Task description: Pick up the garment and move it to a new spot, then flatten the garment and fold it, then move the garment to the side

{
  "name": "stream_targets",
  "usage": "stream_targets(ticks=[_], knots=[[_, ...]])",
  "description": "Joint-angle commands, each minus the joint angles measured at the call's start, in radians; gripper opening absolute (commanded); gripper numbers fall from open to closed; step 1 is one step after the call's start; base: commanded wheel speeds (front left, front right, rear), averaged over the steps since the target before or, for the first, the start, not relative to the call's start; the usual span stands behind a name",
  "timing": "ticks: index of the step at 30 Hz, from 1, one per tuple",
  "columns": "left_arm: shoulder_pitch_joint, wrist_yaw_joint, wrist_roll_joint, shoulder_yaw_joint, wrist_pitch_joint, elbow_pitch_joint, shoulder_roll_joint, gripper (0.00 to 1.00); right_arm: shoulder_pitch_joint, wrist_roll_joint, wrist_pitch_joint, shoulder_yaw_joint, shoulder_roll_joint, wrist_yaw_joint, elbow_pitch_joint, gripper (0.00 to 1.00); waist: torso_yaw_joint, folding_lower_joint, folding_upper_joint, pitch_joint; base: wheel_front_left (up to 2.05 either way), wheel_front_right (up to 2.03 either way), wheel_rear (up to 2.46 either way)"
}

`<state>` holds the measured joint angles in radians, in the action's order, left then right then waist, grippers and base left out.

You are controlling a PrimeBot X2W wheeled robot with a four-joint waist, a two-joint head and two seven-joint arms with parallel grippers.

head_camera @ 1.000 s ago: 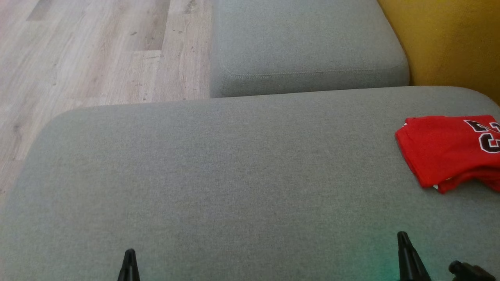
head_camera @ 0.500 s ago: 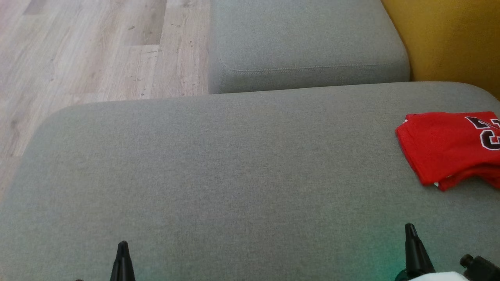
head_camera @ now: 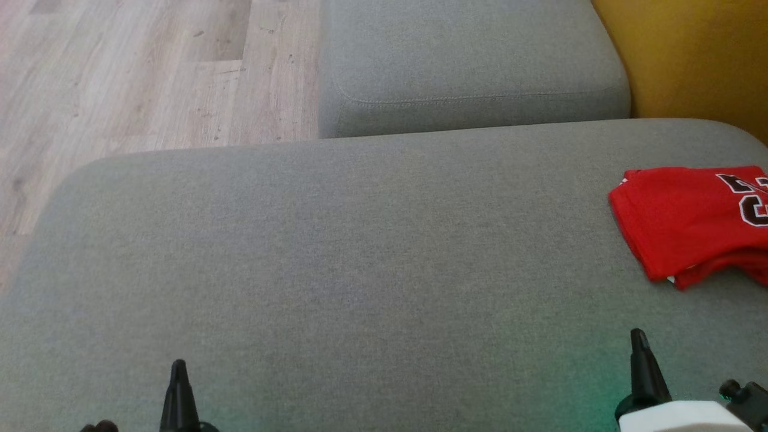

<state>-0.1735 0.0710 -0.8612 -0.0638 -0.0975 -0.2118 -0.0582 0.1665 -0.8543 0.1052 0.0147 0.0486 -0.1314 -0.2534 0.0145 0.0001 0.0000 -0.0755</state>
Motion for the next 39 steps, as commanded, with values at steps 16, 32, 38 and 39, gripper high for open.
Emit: stream_targets(ticks=[16,32,38,39], knots=[[0.108,0.017,-0.192,0.054,0.044,0.012,-0.011,0.0,-0.108,-0.198,-0.044,-0.018,0.023,0.0,0.025,0.0,-0.003,0.0,0.0,0.019,0.0,0.0,0.0],[0.158,0.03,-0.361,0.083,0.087,-0.001,-0.011,0.0,-0.156,-0.37,-0.087,-0.04,0.025,0.001,0.021,0.0,-0.007,0.0,0.0,0.036,0.0,0.0,0.0],[0.178,0.035,-0.429,0.095,0.105,-0.006,-0.01,0.0,-0.175,-0.439,-0.104,-0.049,0.025,0.001,0.019,0.0,-0.008,0.0,0.0,0.043,0.0,0.0,0.0],[0.182,0.035,-0.44,0.097,0.108,-0.007,-0.01,0.0,-0.179,-0.45,-0.107,-0.05,0.025,0.001,0.019,0.0,-0.008,0.0,0.0,0.045,0.0,0.0,0.0]])
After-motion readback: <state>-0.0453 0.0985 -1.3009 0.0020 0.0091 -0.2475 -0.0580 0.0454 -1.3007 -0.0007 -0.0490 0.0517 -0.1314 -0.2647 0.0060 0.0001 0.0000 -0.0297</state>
